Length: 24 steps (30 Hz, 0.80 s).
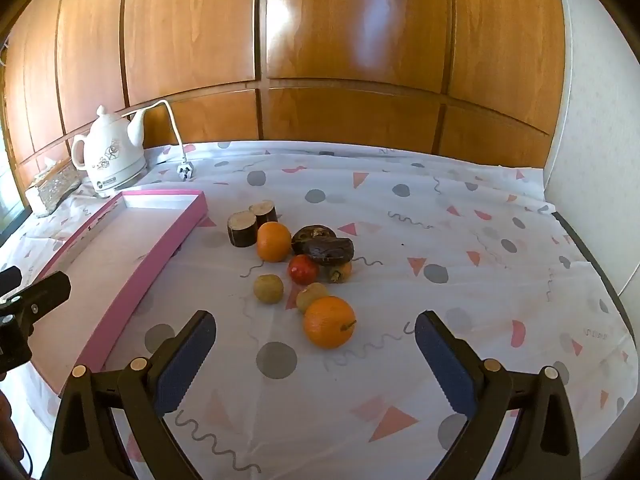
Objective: Organize fruits
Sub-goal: 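Grasp the large orange with the right tool while the left tool grasps a small yellow-green fruit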
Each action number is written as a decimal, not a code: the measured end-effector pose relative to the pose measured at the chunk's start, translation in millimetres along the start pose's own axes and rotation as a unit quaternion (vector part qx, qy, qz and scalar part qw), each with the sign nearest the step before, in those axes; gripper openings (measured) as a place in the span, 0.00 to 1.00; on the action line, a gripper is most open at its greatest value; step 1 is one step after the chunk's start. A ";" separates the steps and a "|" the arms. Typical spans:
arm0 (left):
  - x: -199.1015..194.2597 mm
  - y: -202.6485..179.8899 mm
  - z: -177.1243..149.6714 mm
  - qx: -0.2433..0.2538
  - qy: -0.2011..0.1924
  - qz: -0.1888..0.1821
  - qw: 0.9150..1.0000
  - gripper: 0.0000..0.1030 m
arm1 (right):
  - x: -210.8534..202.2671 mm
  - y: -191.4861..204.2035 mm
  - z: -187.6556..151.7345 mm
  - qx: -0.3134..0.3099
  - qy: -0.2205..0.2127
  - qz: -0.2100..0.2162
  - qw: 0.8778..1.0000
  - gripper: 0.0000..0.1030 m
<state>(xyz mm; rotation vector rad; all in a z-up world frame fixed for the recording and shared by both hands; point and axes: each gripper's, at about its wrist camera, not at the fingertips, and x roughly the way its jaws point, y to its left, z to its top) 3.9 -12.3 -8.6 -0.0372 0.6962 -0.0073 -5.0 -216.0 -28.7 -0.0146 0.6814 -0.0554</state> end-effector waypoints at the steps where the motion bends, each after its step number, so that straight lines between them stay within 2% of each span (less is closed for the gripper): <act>1: 0.4 -0.5 0.3 0.001 0.000 0.000 1.000 1.00 | 0.1 -0.7 0.8 0.001 0.000 -0.001 1.000 0.98; 14: 4.7 -6.3 -0.1 0.012 0.006 -0.008 1.000 1.00 | 3.7 -8.0 0.8 0.013 0.016 0.002 1.000 0.98; 16: 6.3 -7.8 -0.5 0.014 0.009 -0.014 1.000 1.00 | 6.9 -12.8 -0.2 0.020 0.026 0.013 0.999 0.95; 19: 7.9 -11.3 -0.9 0.019 0.011 -0.025 0.999 1.00 | 13.3 -22.4 -0.9 0.033 0.043 0.037 0.998 0.80; 21: 8.7 -13.6 -0.7 0.022 0.011 -0.031 0.999 1.00 | 20.0 -31.1 -1.1 0.040 0.058 0.059 0.996 0.57; 24: 10.3 -16.5 -1.9 0.026 0.016 -0.044 0.999 1.00 | 29.6 -47.3 -5.8 0.067 0.087 0.091 0.990 0.44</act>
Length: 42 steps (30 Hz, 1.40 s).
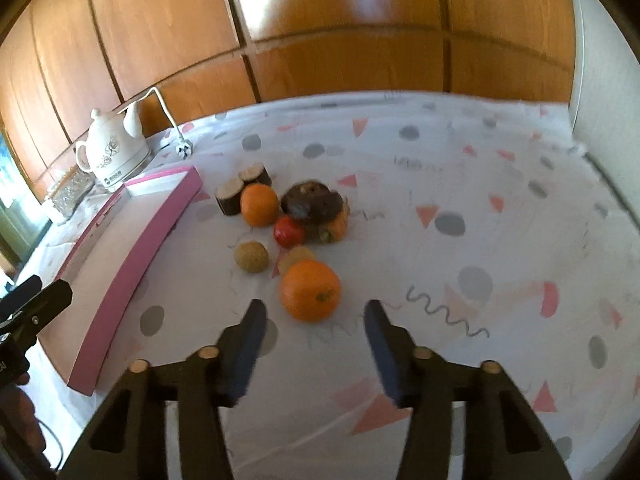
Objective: Organize fruits
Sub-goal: 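Grasp the large orange with the right tool while the left tool grasps a small yellow-green fruit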
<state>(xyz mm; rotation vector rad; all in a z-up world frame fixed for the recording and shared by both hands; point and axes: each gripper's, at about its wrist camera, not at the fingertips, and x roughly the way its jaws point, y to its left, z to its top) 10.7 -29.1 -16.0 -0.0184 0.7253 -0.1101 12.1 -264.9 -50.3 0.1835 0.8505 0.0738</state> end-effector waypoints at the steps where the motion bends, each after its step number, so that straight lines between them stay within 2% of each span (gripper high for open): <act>1: 0.5 -1.4 -0.3 0.002 0.001 -0.005 1.000 1.00 | 1.6 -5.0 -0.7 0.002 0.000 0.005 1.000 0.42; 8: 0.8 -17.9 0.5 0.030 0.000 -0.048 0.998 1.00 | 15.0 -10.4 8.9 -0.041 0.062 -0.010 0.997 0.40; 11: 1.5 -22.5 0.7 0.039 0.003 -0.054 0.998 1.00 | 25.1 -2.2 14.4 -0.053 0.049 0.011 0.997 0.40; 18: 10.4 -29.0 2.4 0.055 0.021 -0.060 0.996 0.99 | 39.8 5.1 22.0 -0.067 0.035 0.013 0.997 0.39; 23: 25.5 -41.9 10.0 0.061 0.051 -0.088 0.993 0.86 | 27.3 -9.1 20.9 -0.059 0.006 -0.030 0.998 0.39; 26: 43.3 -56.3 14.4 0.062 0.077 -0.110 0.989 0.72 | 25.6 -28.8 19.7 -0.043 0.003 -0.064 0.997 0.39; 28: 55.9 -66.6 17.7 0.067 0.092 -0.116 0.987 0.60 | 23.8 -35.9 17.7 -0.034 -0.002 -0.056 0.998 0.39; 31: 75.6 -82.3 23.7 0.071 0.113 -0.128 0.983 0.52 | 23.0 -36.3 16.2 -0.035 -0.007 -0.053 0.998 0.39; 33: 83.8 -90.1 25.9 0.077 0.120 -0.135 0.981 0.52 | 22.8 -38.8 14.7 -0.027 -0.006 -0.043 0.999 0.39; 36: 99.4 -101.7 28.5 0.087 0.130 -0.137 0.978 0.51 | 32.1 -44.3 9.6 0.000 0.024 -0.015 1.000 0.39; 39: 116.7 -104.0 31.7 0.076 0.149 -0.135 0.977 0.43 | 32.0 -45.0 9.1 0.003 0.015 -0.017 1.000 0.39; 42: 127.9 -108.9 33.1 0.079 0.153 -0.133 0.976 0.43 | 31.8 -49.6 7.5 0.013 0.008 -0.006 1.000 0.39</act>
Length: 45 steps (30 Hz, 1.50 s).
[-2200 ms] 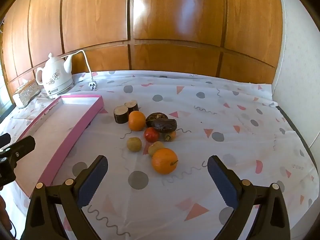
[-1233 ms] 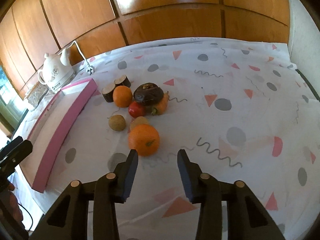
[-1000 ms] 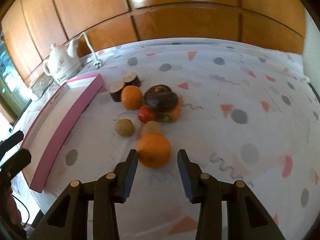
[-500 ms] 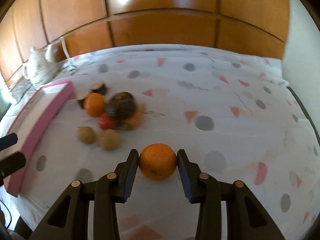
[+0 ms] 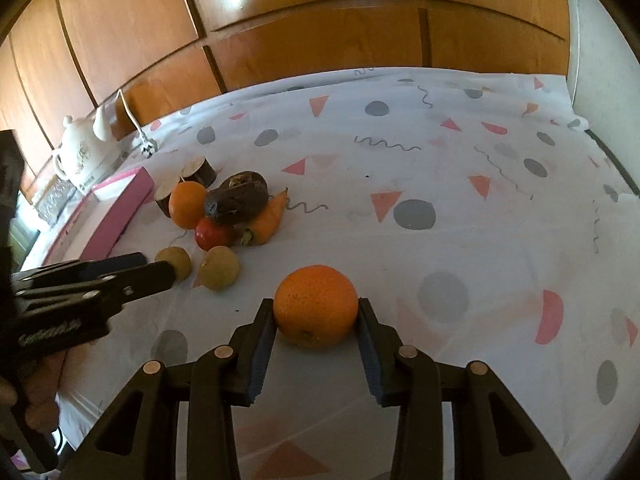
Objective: Organize fruits
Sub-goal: 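Grasp the large orange with the right tool while the left tool grasps a small yellow-green fruit, then carry both into the pink tray, opening the left tool while the right tool releases the orange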
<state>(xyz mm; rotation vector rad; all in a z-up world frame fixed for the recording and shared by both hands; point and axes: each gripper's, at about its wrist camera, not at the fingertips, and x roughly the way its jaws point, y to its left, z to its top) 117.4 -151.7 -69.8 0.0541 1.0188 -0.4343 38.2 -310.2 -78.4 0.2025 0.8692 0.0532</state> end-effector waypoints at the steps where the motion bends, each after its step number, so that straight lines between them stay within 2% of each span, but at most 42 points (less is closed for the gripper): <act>1: 3.3 -0.4 0.4 0.001 0.002 -0.002 1.000 0.43 | -0.1 -1.0 -0.4 0.003 -0.002 0.003 1.000 0.39; 4: 10.6 -4.6 3.3 0.011 -0.004 0.008 1.000 0.42 | -0.1 -1.4 0.2 0.006 -0.006 0.006 1.000 0.39; 5: 12.1 -4.8 4.6 0.013 -0.005 0.009 1.000 0.39 | 0.3 -1.6 0.7 0.007 -0.007 0.008 1.000 0.39; 6: 12.2 -4.9 4.1 0.014 -0.007 0.005 1.000 0.25 | 0.2 -2.5 0.7 0.009 -0.009 0.009 1.000 0.39; 7: 12.0 -3.8 2.8 0.014 -0.007 0.003 1.000 0.24 | 0.0 -2.8 0.4 0.010 -0.010 0.010 1.000 0.39; 12: 0.7 4.2 -11.9 -0.007 -0.019 0.010 1.000 0.23 | 1.0 -2.9 0.6 0.011 -0.014 0.008 1.000 0.39; 18: -14.3 8.1 -35.0 -0.008 -0.031 0.020 0.999 0.23 | 1.8 2.4 0.2 -0.001 -0.014 -0.010 1.000 0.39; 23: -30.8 25.1 -42.9 -0.040 -0.034 0.020 0.998 0.23 | 2.7 5.7 1.5 -0.015 -0.008 -0.023 1.000 0.39; 26: -50.2 38.5 -45.3 -0.055 -0.055 0.030 0.996 0.23 | 3.3 6.6 2.9 -0.022 -0.003 -0.028 0.999 0.39; 31: -87.1 71.2 -46.6 -0.090 -0.094 0.072 0.989 0.23 | 0.0 11.5 4.5 -0.037 -0.003 -0.052 0.998 0.38; 36: -105.0 108.2 -54.1 -0.124 -0.107 0.132 0.978 0.24 | -14.2 16.7 9.4 -0.038 -0.016 -0.053 0.998 0.38; 40: -109.9 135.8 -63.7 -0.155 -0.106 0.161 0.969 0.24 | -26.4 38.3 17.1 -0.057 -0.022 -0.025 0.998 0.38; 45: -119.1 161.2 -75.1 -0.191 -0.109 0.182 0.958 0.24 | -29.0 94.2 26.3 -0.124 -0.008 0.054 0.991 0.38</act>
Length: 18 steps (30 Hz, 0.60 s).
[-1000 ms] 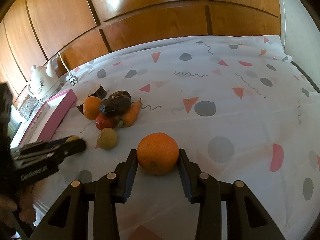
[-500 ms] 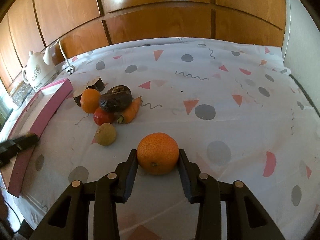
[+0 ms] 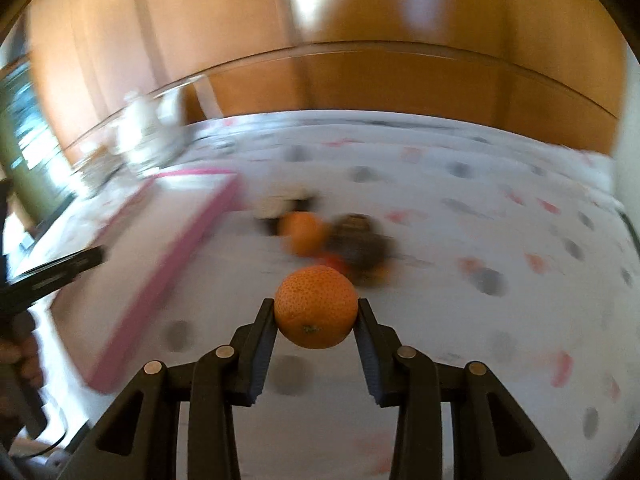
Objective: Organize fruits
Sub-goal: 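Carry both into the pink tray, opening the left tool while the right tool releases the orange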
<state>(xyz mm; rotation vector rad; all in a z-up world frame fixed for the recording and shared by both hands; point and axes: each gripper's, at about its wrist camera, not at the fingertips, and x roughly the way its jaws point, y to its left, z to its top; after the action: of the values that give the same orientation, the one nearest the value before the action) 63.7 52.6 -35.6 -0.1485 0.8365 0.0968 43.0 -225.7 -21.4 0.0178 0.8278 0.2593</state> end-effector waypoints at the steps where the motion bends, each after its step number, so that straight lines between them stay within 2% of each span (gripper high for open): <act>1: -0.4 4.6 0.0 -0.004 -0.001 0.002 1.000 0.24 | 3.0 14.0 4.5 -0.020 0.003 0.014 1.000 0.38; 5: -2.9 13.4 0.8 -0.014 0.000 0.006 1.000 0.26 | 16.4 60.8 18.7 -0.065 0.011 0.065 0.996 0.38; 7: -7.1 16.1 1.1 -0.019 -0.008 0.005 1.000 0.42 | 26.7 81.3 26.4 -0.078 0.020 0.087 0.993 0.38; 8: -10.8 16.3 0.7 -0.021 -0.011 0.006 1.000 0.45 | 31.7 91.0 29.3 -0.084 0.022 0.094 0.992 0.38; 13: -19.2 24.5 1.2 -0.033 -0.019 0.002 0.999 0.46 | 63.6 126.4 44.0 -0.097 0.046 0.106 0.989 0.38; 18: -25.1 31.1 -3.1 -0.040 -0.020 0.000 0.999 0.47 | 81.6 138.9 42.1 -0.078 0.066 0.116 0.988 0.41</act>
<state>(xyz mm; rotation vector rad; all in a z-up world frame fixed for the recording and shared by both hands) 40.2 82.0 -21.8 -0.2206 0.7921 0.1325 95.8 -68.4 -35.9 -0.0514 0.9351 0.5491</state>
